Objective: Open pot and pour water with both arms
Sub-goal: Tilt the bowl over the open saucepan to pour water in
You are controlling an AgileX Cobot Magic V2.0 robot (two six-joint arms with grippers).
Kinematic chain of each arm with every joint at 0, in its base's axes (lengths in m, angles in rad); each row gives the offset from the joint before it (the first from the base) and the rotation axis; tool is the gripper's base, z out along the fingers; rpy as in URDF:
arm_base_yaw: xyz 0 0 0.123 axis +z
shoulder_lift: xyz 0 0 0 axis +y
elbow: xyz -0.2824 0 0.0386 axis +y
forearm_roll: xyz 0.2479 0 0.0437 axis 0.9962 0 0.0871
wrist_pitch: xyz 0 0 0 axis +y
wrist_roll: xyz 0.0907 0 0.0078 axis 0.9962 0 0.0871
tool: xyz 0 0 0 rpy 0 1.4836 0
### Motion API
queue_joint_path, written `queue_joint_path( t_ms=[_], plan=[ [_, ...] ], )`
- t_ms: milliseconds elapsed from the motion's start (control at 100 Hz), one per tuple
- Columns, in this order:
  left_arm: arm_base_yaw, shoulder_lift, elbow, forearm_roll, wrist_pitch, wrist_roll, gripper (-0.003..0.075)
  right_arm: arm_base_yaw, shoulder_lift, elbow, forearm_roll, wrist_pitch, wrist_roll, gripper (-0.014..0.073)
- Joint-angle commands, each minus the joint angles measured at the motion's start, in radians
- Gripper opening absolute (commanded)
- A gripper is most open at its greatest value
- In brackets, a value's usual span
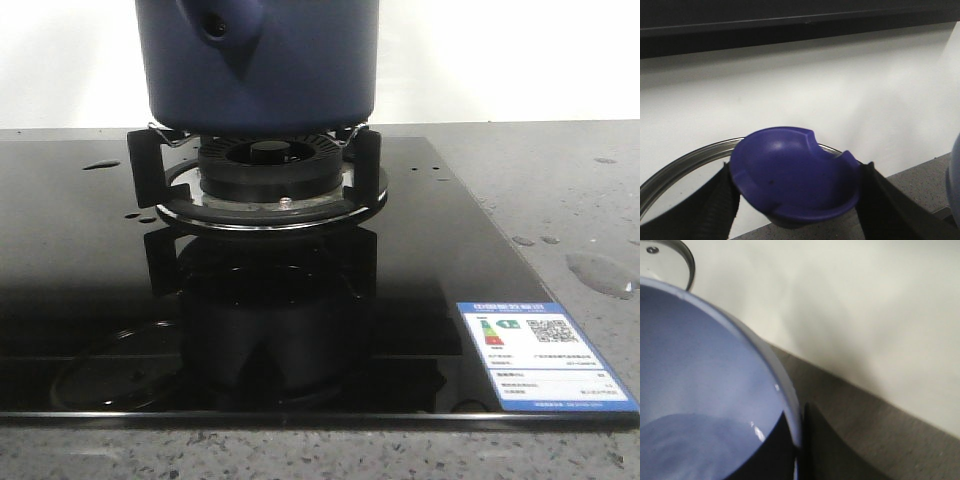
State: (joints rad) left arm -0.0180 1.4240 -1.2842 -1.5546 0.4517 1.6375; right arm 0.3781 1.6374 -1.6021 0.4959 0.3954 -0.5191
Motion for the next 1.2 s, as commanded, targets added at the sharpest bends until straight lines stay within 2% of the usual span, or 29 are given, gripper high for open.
queue_joint_path(
  t_ms=[0, 190, 530, 600, 940, 1190],
  plan=[
    [0.000, -0.046, -0.040, -0.062, 0.004, -0.002, 0.0358, 0.019, -0.096, 0.069, 0.038, -0.251, -0.058, -0.0044],
    [0.000, -0.046, -0.040, -0.062, 0.006, -0.002, 0.0358, 0.069, -0.132, 0.234, 0.016, -0.521, -0.078, -0.0046],
    [0.000, -0.046, -0.040, -0.062, 0.010, -0.002, 0.0358, 0.156, -0.132, 0.419, -0.015, -0.953, -0.078, -0.0046],
    [0.000, -0.046, -0.040, -0.062, 0.010, -0.002, 0.0358, 0.166, -0.132, 0.435, -0.022, -0.998, -0.078, -0.0046],
    [0.000, -0.046, -0.040, -0.062, 0.012, -0.002, 0.0358, 0.166, -0.130, 0.437, -0.045, -1.034, -0.078, -0.0046],
    [0.000, -0.046, -0.040, -0.062, 0.012, -0.002, 0.0358, 0.174, -0.116, 0.478, -0.161, -1.280, -0.076, -0.0046]
  ],
)
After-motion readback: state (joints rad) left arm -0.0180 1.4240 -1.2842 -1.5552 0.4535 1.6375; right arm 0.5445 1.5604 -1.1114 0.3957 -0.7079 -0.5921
